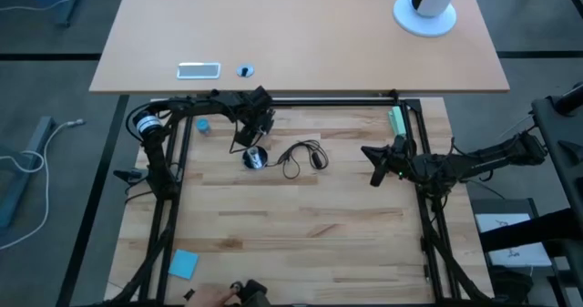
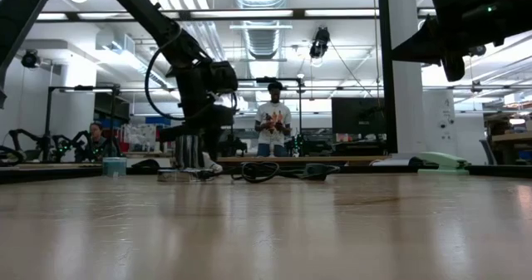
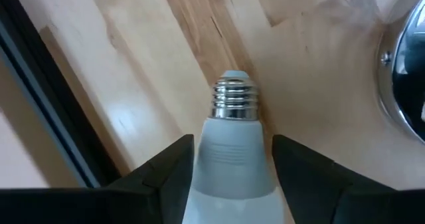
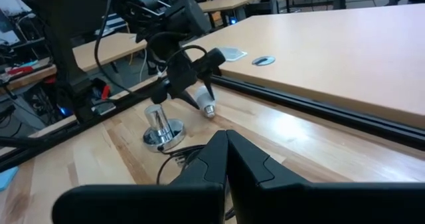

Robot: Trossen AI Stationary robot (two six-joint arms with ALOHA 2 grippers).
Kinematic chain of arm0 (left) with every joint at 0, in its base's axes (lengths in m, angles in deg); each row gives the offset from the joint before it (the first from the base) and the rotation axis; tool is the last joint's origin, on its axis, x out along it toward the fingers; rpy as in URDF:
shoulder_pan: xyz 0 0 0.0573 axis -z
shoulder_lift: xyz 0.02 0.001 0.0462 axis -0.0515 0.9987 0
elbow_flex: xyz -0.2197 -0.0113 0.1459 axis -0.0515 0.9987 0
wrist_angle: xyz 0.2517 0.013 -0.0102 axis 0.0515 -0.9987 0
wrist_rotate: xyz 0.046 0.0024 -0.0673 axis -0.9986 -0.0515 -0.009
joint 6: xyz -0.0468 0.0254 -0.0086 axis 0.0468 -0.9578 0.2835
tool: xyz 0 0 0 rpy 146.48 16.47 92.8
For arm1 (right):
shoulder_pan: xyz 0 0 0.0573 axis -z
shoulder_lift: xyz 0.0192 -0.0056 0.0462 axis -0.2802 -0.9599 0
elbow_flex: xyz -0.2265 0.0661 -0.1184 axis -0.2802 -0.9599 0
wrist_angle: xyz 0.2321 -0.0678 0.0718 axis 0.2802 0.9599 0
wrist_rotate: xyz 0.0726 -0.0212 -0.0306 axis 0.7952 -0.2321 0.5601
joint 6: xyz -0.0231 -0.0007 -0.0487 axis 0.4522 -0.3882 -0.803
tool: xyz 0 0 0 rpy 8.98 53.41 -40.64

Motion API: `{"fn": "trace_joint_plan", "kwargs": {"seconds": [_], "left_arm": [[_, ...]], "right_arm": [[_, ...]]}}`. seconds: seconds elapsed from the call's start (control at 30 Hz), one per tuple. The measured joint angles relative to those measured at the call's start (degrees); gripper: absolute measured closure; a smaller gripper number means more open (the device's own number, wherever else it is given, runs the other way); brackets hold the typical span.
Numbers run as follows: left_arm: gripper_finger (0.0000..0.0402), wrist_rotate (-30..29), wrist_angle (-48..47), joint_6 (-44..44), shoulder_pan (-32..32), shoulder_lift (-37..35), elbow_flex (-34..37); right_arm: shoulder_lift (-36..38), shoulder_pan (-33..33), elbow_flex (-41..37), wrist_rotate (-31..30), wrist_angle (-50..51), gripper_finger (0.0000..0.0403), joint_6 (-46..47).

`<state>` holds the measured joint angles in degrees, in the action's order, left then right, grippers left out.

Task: Screw lightbulb
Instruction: Insert the lightbulb into the lamp

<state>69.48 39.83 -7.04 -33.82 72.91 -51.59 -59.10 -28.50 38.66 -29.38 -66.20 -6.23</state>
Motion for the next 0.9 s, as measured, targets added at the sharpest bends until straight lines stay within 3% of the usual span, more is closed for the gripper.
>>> {"fn": "trace_joint_plan", "kwargs": {"seconds": [0.37, 0.57, 0.9], "left_arm": [[0.0250, 0.0, -3.1, 10.2, -0.9, -0.1, 2.2], [0.0253, -0.2, -3.4, 11.0, -0.9, -0.3, 2.6], [0.0266, -6.8, -6.5, 9.1, -0.9, -7.4, -2.4]], "right_arm": [[0.0, 0.2, 0.0, 0.1, 0.0, 0.0403, 0.2], [0.0, 0.2, 0.0, 0.1, 0.0, 0.0403, 0.2], [0.0, 0.2, 0.0, 0.1, 0.0, 0.0403, 0.7]]}}
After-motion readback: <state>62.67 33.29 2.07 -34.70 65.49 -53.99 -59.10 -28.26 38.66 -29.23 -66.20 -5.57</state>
